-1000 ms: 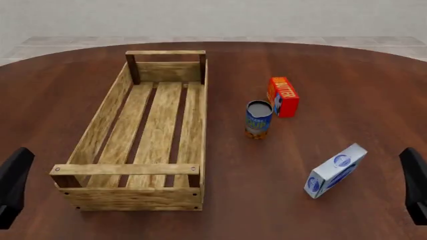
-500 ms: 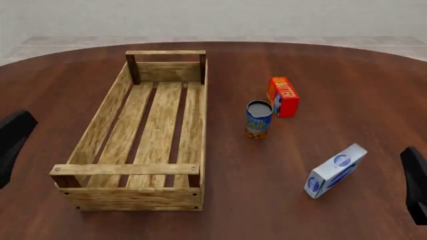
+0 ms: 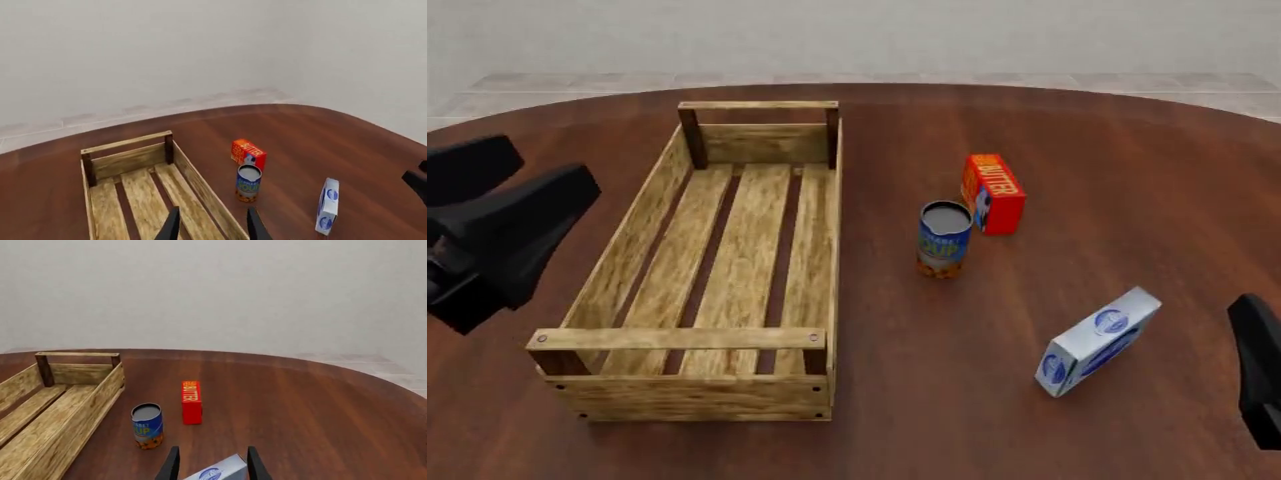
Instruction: Pick up the cream cheese and put it in the tray.
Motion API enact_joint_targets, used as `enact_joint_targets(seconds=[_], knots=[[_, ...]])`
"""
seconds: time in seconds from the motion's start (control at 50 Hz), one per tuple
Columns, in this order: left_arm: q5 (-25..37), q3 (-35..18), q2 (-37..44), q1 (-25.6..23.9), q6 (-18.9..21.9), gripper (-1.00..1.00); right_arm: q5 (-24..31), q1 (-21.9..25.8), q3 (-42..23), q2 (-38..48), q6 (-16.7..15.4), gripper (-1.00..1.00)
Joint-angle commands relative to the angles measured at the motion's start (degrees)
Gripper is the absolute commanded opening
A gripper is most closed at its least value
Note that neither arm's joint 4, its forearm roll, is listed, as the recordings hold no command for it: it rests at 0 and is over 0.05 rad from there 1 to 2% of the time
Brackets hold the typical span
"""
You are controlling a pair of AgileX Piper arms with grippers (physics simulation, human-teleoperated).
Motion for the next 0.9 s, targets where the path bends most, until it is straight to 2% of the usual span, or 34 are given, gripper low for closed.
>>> enact_joint_targets(seconds=[0.02,0.26,0.4,0.58,0.62,0.7,0.72,0.82,0.86,0.9], knots=[[-2.7,-2.1,5.6,-5.6,1.2,1.0,0.1,-0.1,0.0,0.0,0.1,1.0],[-3.9,-3.4,10.2,-10.8,1.0,1.0,0.1,-0.1,0.0,0.0,-0.1,1.0],[-6.2,-3.7,15.0,-15.1,3.4,1.0,0.2,0.0,0.0,0.0,0.0,1.0],[-7.4,-5.9,18.9,-17.8,3.3,1.0,0.2,0.0,0.0,0.0,-0.1,1.0],[-8.2,-6.3,20.3,-19.4,5.5,1.0,0.2,0.0,0.0,0.0,-0.1,1.0],[-7.5,-8.0,22.1,-21.6,5.1,1.0,0.2,-0.1,0.0,0.0,0.0,1.0],[-7.8,-8.2,22.6,-21.9,5.9,1.0,0.3,-0.1,0.0,0.0,0.0,1.0],[-7.9,-9.0,24.9,-22.2,4.7,1.0,0.3,-0.1,0.0,0.0,0.1,1.0],[-7.9,-9.6,25.8,-22.4,7.1,1.0,0.3,-0.1,0.0,0.0,0.0,1.0],[-6.0,-11.3,27.1,-22.7,5.3,1.0,0.3,-0.1,0.1,0.0,0.1,1.0]])
